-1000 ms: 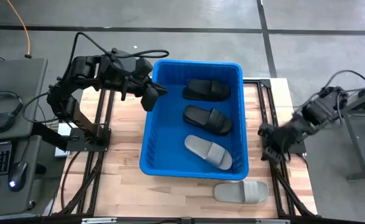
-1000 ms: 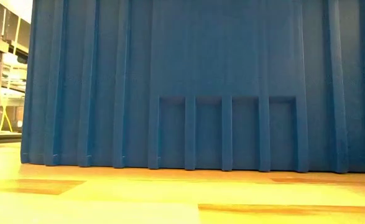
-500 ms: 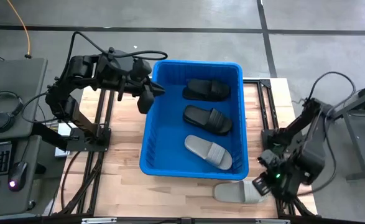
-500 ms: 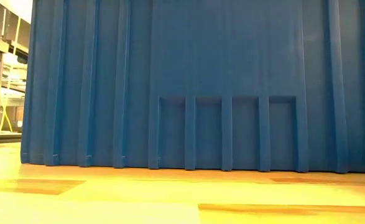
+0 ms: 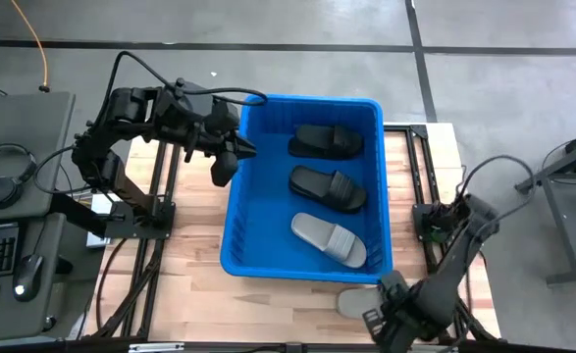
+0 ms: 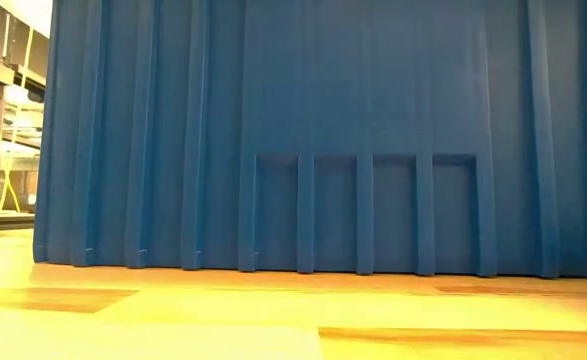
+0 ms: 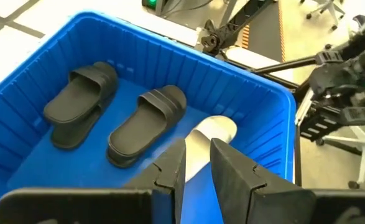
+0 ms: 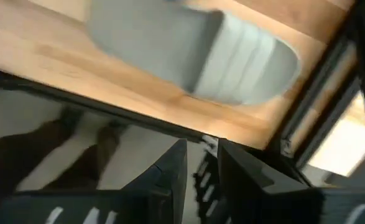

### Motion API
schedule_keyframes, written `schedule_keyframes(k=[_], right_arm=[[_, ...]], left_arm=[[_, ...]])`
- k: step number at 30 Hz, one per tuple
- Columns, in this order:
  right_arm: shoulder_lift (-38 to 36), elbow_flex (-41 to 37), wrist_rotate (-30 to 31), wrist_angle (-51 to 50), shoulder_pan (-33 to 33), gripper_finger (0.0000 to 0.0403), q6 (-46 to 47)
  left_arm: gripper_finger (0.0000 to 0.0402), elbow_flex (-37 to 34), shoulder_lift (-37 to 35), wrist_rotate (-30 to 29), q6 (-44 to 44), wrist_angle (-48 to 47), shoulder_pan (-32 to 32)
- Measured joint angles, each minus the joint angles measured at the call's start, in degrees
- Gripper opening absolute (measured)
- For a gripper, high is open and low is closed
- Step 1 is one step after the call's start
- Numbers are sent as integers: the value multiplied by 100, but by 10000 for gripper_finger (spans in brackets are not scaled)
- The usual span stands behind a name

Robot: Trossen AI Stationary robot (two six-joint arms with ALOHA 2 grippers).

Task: Pick and place slides into bin
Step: Stack the gray slipper on the gray slipper in the blue bin

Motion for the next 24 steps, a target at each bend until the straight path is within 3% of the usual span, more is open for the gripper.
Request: schedule_keyframes(k=[9, 24], right_arm=[[988, 613, 60, 1, 76, 78, 1131], [1699, 703, -382, -6, -125, 78, 1007]], left_arm=[[63, 0, 0, 146, 172, -35, 0], [63, 0, 2, 151, 489, -64, 0]])
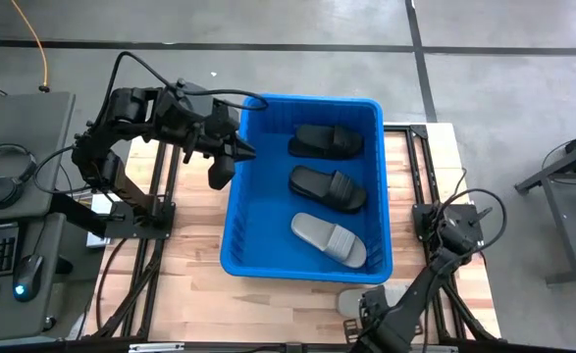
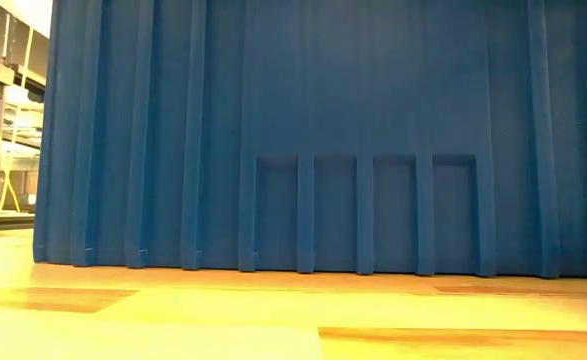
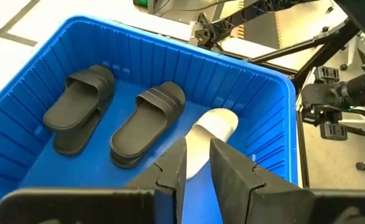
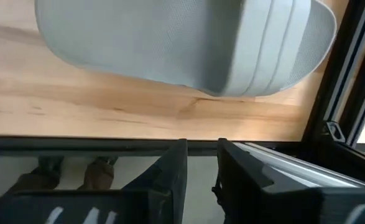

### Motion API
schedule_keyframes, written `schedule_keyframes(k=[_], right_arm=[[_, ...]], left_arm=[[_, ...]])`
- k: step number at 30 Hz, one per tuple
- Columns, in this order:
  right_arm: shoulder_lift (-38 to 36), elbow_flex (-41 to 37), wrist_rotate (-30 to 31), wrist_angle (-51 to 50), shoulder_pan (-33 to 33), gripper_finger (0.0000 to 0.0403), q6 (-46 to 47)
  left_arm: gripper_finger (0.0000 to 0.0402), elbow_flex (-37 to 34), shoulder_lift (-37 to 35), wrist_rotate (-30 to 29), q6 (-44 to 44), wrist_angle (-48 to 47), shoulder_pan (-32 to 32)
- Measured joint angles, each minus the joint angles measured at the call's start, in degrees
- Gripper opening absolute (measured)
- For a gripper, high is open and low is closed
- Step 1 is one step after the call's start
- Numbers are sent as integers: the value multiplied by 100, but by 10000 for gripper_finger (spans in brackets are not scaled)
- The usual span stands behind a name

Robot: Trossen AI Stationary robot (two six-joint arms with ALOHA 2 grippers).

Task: Pick and place slides into bin
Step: Stack the gray slipper on the gray slipper in the blue bin

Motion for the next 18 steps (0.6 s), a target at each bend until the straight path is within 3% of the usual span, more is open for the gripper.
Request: schedule_keyframes(k=[18], right_arm=[[527, 50, 258, 7, -142, 78, 155]], left_arm=[[60, 0, 0, 1, 109, -94, 0]])
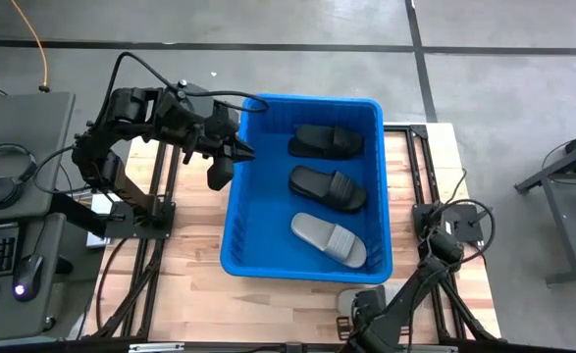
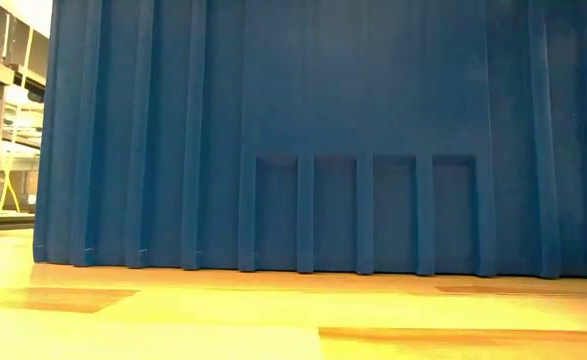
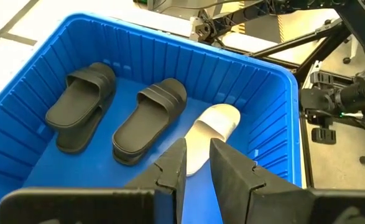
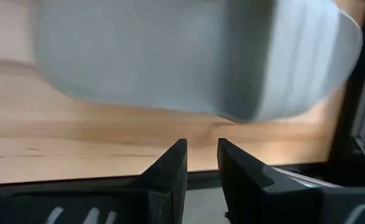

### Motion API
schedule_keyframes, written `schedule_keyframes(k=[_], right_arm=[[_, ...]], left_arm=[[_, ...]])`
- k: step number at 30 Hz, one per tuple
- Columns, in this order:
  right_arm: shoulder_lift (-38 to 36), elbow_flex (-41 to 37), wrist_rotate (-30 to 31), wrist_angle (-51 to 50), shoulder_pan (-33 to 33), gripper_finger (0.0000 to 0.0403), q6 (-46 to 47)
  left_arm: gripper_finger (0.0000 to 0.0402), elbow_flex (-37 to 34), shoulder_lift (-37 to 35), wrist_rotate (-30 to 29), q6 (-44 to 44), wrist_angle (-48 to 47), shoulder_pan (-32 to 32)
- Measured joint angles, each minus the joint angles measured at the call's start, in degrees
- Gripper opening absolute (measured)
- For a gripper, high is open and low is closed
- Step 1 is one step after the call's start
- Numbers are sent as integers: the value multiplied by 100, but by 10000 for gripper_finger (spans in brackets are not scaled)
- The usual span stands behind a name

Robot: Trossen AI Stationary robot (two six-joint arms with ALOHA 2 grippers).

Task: Pick and place slides into bin
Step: Stack the gray slipper on the gray slipper in the blue bin

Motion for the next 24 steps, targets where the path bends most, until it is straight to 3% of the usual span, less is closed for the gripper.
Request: schedule_keyframes(k=[7, 16, 24], right_arm=[[-3, 189, 200, 7, -155, 78, -216], [-9, -181, -228, -4, -213, 80, -355], [-9, -290, -179, -1, -210, 155, -431]], left_arm=[[62, 0, 2, -1, 137, 13, 0], [63, 0, 2, -2, 170, 31, 0], [64, 0, 2, -2, 170, 26, 0]])
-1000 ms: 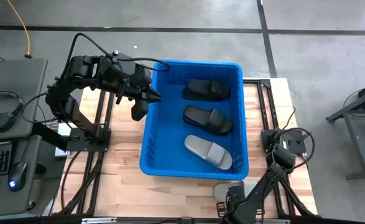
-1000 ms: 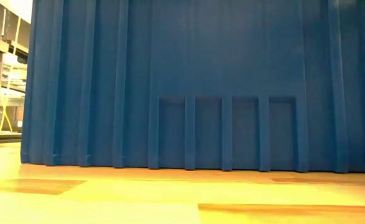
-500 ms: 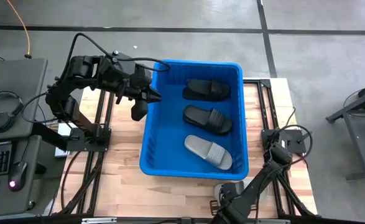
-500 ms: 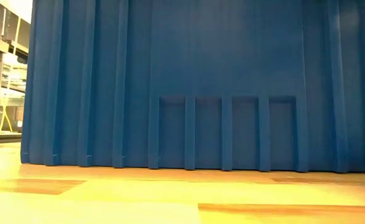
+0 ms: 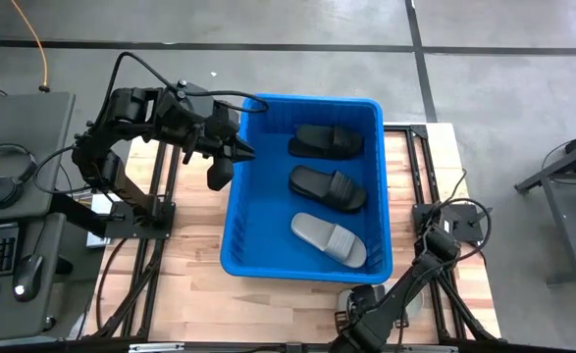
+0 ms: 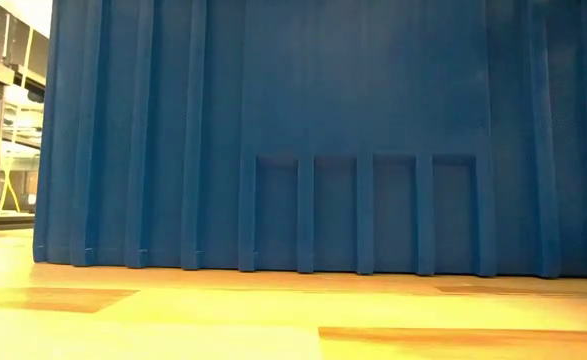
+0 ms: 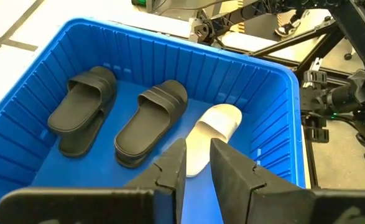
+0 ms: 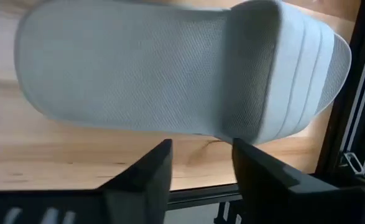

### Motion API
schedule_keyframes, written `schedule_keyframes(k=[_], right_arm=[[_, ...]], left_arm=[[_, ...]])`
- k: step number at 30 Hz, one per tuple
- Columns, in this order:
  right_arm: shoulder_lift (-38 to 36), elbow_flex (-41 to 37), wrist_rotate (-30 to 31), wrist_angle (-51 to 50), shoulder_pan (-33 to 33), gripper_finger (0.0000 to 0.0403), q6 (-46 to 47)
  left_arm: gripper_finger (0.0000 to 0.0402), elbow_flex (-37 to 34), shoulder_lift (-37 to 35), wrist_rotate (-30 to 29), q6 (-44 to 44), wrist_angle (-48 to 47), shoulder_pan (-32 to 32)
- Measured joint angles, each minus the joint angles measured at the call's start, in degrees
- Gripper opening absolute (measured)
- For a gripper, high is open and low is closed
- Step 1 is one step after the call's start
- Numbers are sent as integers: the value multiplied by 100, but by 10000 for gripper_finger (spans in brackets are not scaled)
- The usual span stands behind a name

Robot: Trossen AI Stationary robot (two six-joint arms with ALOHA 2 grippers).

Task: Pick and place slides into bin
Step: Stack the gray slipper on the gray slipper in the blue bin

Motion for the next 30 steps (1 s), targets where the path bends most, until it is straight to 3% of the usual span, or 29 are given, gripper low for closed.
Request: schedule_keyframes(k=[4, 7, 20, 30], right_arm=[[0, -1, 9, -2, 0, 193, 145], [0, -1, -90, -1, 0, 200, 158], [0, 1, -165, -3, 74, 145, 64], [-120, -1, -259, -3, 63, 142, -131]], left_arm=[[65, 0, 0, 0, -2, 4, -1], [65, 0, 0, 0, -20, 5, -1], [65, 0, 0, 0, -21, 7, -1], [65, 0, 0, -2, -21, 50, -2]])
